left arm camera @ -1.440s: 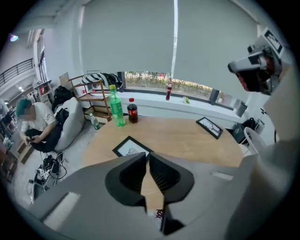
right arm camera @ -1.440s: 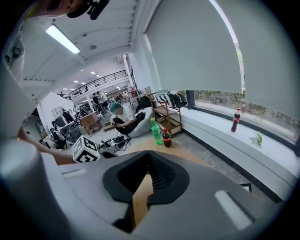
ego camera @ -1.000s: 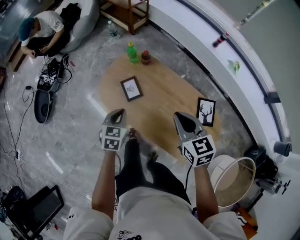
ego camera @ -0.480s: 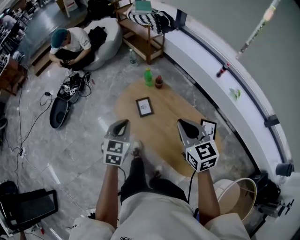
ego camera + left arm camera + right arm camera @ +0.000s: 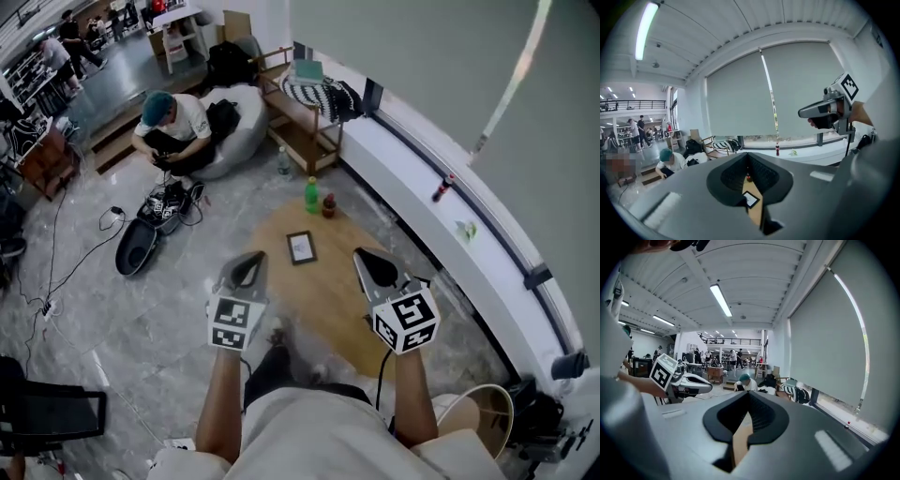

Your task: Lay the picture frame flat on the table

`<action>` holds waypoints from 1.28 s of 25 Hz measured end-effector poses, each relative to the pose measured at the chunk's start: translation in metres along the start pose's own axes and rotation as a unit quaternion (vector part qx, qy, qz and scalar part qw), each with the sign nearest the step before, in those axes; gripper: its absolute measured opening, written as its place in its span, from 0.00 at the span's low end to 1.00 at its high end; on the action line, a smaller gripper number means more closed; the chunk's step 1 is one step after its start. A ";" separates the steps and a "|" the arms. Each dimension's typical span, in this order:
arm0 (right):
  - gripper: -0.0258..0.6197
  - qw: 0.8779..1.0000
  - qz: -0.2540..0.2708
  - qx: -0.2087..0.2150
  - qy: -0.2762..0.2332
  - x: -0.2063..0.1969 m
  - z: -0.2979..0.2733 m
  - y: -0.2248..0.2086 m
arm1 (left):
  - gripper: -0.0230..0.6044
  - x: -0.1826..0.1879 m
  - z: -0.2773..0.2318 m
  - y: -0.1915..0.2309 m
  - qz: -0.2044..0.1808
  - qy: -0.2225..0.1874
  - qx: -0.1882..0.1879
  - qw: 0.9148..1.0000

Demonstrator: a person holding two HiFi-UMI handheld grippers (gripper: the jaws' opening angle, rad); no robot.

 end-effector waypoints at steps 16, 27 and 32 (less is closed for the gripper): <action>0.04 0.995 0.062 0.006 -0.074 0.092 0.046 0.036 | 0.05 0.093 0.064 0.003 -0.031 -0.085 0.031 0.995; 0.04 0.994 0.072 0.007 -0.081 0.104 0.041 0.036 | 0.05 0.114 0.067 0.001 -0.039 -0.106 0.022 0.993; 0.04 0.994 0.071 0.006 -0.078 0.105 0.034 0.030 | 0.05 0.120 0.060 0.004 -0.034 -0.112 0.016 0.993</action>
Point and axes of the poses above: the fingertips, and each gripper's own axes: z backward along the fingers, y to its left, x out of its top, the point moved 2 cm from there along z, backward along the fingers, and after that the axes turned 2 degrees about -z, right-handed, at the moved point
